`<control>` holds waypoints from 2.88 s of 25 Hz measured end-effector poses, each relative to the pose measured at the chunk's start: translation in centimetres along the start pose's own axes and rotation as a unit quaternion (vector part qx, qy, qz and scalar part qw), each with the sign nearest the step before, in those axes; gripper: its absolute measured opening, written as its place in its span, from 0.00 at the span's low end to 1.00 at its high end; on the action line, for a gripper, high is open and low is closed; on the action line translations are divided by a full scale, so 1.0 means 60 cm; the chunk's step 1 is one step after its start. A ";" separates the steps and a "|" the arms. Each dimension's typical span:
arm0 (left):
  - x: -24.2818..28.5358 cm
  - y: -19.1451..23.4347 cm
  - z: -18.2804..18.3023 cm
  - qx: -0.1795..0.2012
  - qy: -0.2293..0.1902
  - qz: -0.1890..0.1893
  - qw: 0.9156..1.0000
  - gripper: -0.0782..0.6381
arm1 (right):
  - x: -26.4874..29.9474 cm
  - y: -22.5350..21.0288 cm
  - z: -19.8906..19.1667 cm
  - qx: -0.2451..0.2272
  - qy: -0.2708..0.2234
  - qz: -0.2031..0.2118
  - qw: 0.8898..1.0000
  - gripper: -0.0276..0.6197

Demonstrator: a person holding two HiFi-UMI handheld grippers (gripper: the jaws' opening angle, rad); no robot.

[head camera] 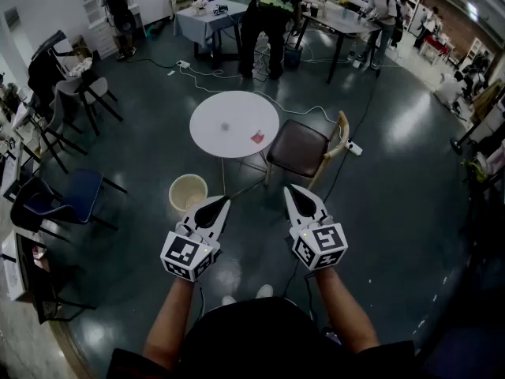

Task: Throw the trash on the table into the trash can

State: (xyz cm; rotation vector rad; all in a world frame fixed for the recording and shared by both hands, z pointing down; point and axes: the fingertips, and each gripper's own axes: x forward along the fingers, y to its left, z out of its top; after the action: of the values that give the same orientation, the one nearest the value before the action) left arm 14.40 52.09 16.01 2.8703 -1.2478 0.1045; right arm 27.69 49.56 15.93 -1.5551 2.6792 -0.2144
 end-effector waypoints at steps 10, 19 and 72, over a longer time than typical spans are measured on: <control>0.029 -0.026 -0.007 0.003 0.003 0.024 1.000 0.13 | -0.010 -0.036 -0.008 0.002 -0.008 0.023 1.000 0.07; 0.040 -0.017 -0.019 0.001 0.007 0.039 0.999 0.13 | 0.004 -0.053 -0.015 0.001 0.001 0.034 0.999 0.07; 0.338 0.595 -0.046 -0.043 0.005 -0.030 0.999 0.13 | 0.643 -0.207 -0.053 -0.007 0.084 -0.075 0.994 0.07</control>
State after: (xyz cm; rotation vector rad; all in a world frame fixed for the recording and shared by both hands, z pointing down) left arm 1.91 13.02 19.43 2.8263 -1.1330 0.0627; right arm 18.89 10.38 22.23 -1.8216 2.6910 -0.3484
